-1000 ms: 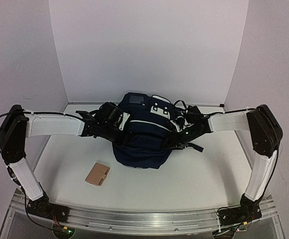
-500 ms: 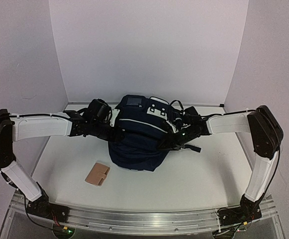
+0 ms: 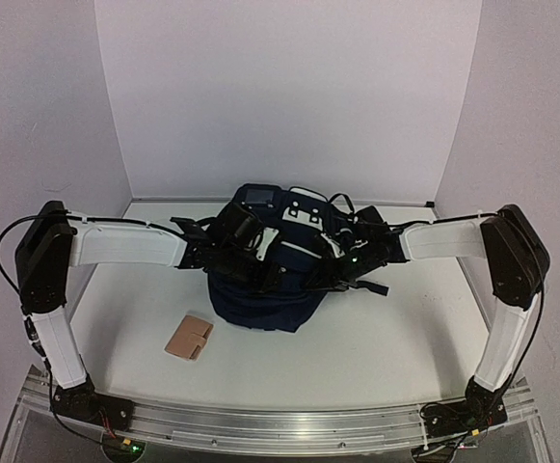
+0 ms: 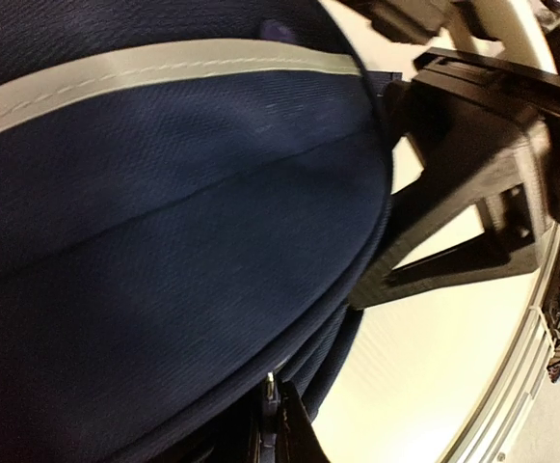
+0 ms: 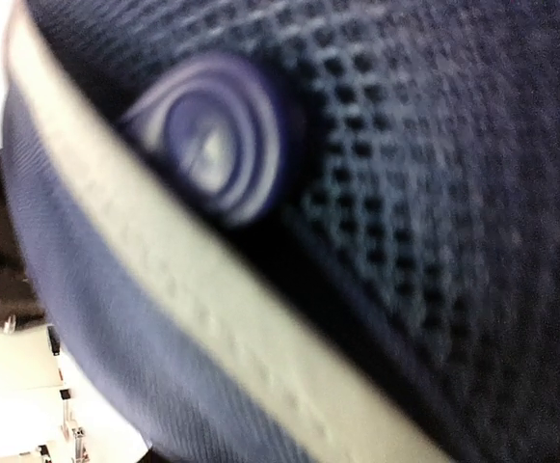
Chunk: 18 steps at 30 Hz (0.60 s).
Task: Pack the student bag
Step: Zip the student bag at the center of the board.
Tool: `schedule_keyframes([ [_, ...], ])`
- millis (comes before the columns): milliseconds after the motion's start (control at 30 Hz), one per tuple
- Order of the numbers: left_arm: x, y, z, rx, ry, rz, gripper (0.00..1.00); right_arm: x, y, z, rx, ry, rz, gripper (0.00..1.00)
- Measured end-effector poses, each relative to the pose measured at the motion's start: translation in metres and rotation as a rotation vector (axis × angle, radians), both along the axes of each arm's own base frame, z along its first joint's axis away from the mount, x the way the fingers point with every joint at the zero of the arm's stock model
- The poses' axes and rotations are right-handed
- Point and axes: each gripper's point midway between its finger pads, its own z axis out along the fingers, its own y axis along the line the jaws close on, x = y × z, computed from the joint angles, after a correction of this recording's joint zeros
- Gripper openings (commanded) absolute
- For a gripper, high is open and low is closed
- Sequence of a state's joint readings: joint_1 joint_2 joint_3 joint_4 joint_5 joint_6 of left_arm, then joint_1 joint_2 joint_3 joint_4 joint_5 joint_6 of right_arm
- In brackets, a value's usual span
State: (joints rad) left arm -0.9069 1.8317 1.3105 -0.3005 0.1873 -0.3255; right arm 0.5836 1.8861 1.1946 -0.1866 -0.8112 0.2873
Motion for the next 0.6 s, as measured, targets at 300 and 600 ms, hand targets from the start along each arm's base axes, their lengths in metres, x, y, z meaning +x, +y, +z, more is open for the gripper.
schedule_keyframes([
  [300, 0.035, 0.075, 0.010, -0.059, 0.052, 0.173, 0.00, 0.002, -0.007, 0.063, 0.129, -0.117, 0.041, 0.95],
  [600, 0.095, 0.152, 0.011, -0.002, 0.024, 0.340, 0.00, 0.060, -0.046, 0.080, 0.050, -0.286, -0.034, 0.83],
])
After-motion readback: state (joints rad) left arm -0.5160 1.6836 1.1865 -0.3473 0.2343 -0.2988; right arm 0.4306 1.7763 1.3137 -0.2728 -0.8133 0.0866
